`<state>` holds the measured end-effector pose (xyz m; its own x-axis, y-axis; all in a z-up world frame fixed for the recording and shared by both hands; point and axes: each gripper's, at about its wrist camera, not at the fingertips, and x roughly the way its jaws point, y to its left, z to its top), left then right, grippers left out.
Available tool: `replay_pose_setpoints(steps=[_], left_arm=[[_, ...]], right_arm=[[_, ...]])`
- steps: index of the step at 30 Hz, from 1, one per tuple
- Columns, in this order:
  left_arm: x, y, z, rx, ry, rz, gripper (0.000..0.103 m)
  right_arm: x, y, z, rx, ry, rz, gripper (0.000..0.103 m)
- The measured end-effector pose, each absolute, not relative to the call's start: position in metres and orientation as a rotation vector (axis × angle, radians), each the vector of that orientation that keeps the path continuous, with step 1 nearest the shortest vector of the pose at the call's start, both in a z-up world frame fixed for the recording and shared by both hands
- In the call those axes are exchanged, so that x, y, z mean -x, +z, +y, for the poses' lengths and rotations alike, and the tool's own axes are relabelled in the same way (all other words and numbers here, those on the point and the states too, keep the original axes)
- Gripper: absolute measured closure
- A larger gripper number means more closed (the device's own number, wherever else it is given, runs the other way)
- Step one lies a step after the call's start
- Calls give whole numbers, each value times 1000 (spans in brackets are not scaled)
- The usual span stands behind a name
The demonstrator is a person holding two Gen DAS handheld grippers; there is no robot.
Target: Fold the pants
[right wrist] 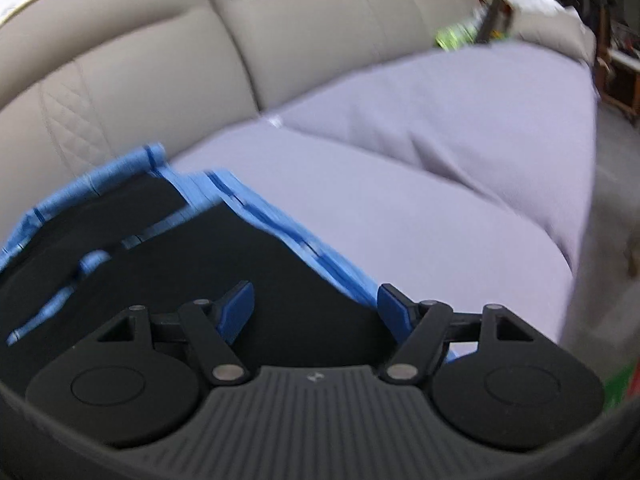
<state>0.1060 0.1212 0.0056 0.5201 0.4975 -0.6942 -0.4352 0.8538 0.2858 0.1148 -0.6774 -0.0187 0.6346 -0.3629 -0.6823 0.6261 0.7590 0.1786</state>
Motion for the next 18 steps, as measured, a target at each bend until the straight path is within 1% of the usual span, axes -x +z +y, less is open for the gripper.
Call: replay_pose_setpoints(steps=[6,8,9,11,14,15,16,18], left_arm=[[-100,4,117,-91,560,846,0],[-100,4,119,-66,565,851,0],[-100,4,120,-51,565,855,0],[-100,4,123,-32,564,858,0],[-98,4,125,-4,564,858,0],[-98,3,127,9,563,858,0],[-97,3,128,18,564,859,0],[-97,3,129,27,563,863,0]], right_arm=[[-93,-38,-682,-473,-616,686,24],[-94,-38,-680,-464,-600,685,25],[-95,-37,-679,-465,-584,683,34],[-96,-35,-673,-452,-565,687,43],[-103,-34,-667,-407,-547,699,67],[-104,-32,-666,-397,-543,701,84],[-104,-31,-665,-401,-530,701,93],[-105,-28,-665,-395,-524,702,94]])
